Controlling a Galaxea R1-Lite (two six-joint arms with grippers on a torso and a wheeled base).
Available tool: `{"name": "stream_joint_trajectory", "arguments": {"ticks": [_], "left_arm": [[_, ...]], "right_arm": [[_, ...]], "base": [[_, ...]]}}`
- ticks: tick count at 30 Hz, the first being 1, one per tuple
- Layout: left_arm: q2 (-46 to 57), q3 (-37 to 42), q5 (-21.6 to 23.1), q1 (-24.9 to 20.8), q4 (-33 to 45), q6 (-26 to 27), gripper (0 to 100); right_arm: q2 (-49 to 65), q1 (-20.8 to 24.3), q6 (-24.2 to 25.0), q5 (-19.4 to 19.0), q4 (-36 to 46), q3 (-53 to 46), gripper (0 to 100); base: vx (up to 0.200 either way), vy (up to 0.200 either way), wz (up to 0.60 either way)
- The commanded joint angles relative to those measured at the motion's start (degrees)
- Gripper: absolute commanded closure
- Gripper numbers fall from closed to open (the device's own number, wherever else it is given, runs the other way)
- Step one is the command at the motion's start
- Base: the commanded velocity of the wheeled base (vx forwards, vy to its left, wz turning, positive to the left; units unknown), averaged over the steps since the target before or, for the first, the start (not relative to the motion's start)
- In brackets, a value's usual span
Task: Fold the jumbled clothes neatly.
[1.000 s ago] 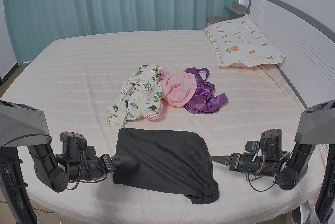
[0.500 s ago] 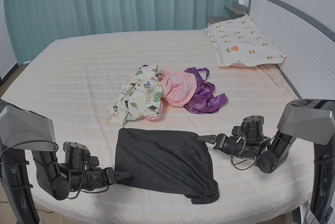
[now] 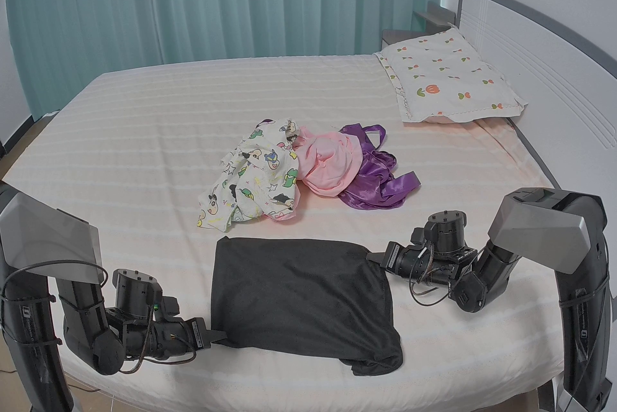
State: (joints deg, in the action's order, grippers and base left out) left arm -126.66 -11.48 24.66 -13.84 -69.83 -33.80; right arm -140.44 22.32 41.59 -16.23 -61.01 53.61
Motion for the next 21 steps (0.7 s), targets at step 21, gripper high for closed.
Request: {"name": "stream_joint_trajectory", "arguments": {"ticks": [21], "left_arm": [[0.45,0.76,-0.05,0.04,0.04,-2.05,100]], "right_arm": [[-2.04,-0.79,-0.2,1.37,-6.75,0.61,100]], "base": [[0.0,0.0,0.0]]}}
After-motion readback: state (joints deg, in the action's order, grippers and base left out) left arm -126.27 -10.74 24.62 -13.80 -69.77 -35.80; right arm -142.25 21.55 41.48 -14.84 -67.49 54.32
